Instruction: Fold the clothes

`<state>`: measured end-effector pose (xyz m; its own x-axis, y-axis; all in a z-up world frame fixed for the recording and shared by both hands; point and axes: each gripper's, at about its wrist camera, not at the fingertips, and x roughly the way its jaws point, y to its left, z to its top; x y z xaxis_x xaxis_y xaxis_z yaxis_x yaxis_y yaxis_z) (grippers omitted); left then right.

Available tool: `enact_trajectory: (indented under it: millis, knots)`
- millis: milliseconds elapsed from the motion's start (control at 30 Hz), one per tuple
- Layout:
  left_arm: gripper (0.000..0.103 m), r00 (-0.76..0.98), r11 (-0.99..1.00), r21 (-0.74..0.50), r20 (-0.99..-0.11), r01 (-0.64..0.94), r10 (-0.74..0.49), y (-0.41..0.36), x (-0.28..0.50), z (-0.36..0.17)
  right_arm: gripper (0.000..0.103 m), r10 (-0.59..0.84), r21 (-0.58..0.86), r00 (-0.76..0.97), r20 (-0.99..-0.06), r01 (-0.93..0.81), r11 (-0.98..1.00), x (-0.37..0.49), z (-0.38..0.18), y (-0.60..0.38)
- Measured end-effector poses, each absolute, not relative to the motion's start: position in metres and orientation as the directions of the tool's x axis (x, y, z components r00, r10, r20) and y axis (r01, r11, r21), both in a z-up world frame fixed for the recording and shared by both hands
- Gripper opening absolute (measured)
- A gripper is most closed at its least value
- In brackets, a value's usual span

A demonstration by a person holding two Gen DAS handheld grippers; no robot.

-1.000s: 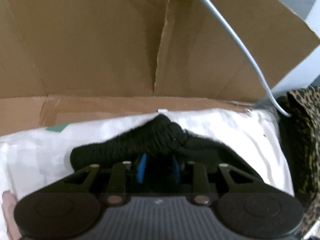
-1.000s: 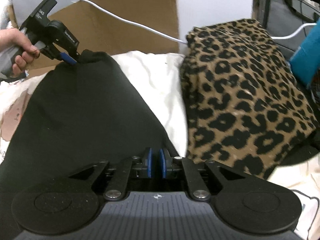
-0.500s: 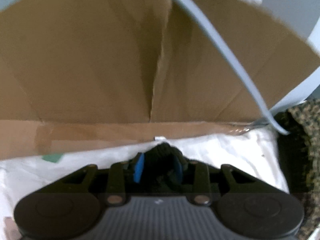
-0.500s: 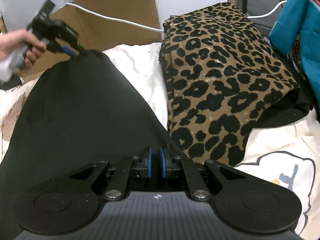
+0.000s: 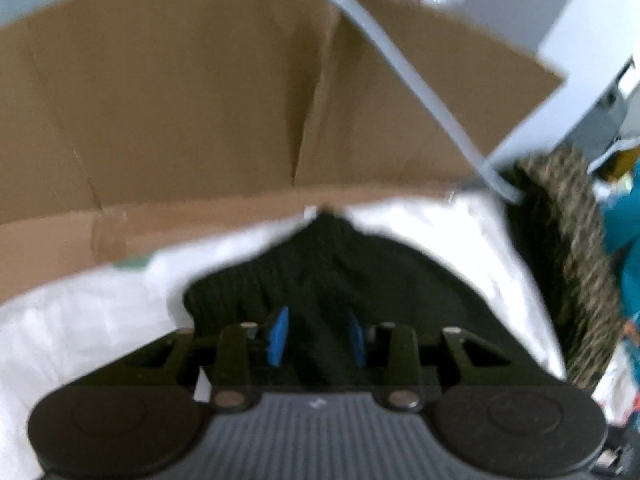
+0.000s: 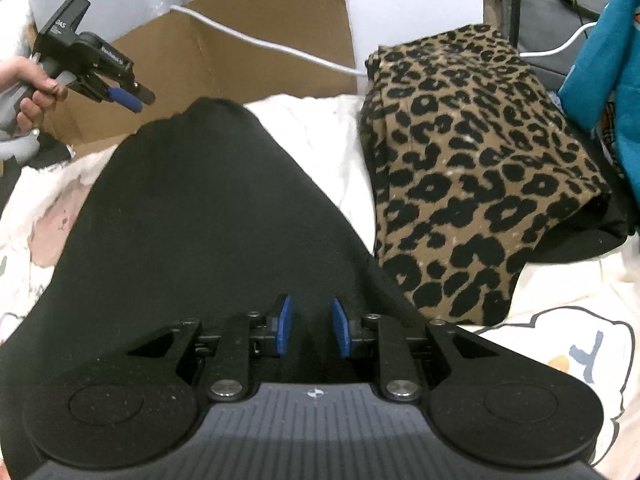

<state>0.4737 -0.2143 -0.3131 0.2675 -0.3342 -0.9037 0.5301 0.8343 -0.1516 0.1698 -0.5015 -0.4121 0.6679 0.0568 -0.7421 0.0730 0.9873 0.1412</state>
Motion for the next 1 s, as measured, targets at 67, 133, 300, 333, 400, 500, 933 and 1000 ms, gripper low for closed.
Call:
enact_trajectory:
  millis: [67, 133, 300, 333, 400, 500, 933, 1000]
  knots:
    - [0.032, 0.263, 0.854, -0.127, -0.92, 0.504, -0.292, -0.216, 0.476, -0.333, 0.03, 0.054, 0.14, 0.657, -0.752, 0.079, 0.987, 0.17, -0.416, -0.506]
    - [0.034, 0.268, 0.859, -0.122, -0.92, 0.497, -0.286, -0.218, 0.478, -0.344, 0.03, 0.05, 0.146, 0.65, -0.758, 0.094, 0.985, 0.17, -0.418, -0.512]
    - [0.034, 0.296, 0.859, -0.093, -0.916, 0.503, -0.272, -0.228, 0.483, -0.354, 0.03, 0.031, 0.11, 0.635, -0.772, 0.085, 0.99, 0.162, -0.419, -0.516]
    - [0.034, 0.302, 0.86, -0.08, -0.917, 0.504, -0.262, -0.228, 0.481, -0.35, 0.03, 0.025, 0.093, 0.632, -0.774, 0.075, 0.993, 0.16, -0.419, -0.515]
    - [0.033, 0.313, 0.861, -0.062, -0.916, 0.505, -0.25, -0.229, 0.476, -0.342, 0.03, 0.014, 0.078, 0.625, -0.78, 0.075, 0.994, 0.154, -0.418, -0.516]
    - [0.032, 0.328, 0.841, -0.053, -0.906, 0.538, -0.267, -0.228, 0.462, -0.328, 0.03, -0.01, 0.068, 0.614, -0.789, 0.104, 0.992, 0.146, -0.414, -0.521]
    - [0.033, 0.165, 0.653, -0.188, -0.883, 0.734, -0.439, -0.243, 0.349, -0.336, 0.03, 0.026, 0.102, 0.65, -0.76, 0.079, 0.992, 0.172, -0.404, -0.508]
    - [0.033, 0.149, 0.644, -0.191, -0.888, 0.741, -0.436, -0.248, 0.335, -0.349, 0.03, 0.019, 0.093, 0.63, -0.777, 0.086, 0.992, 0.174, -0.41, -0.512]
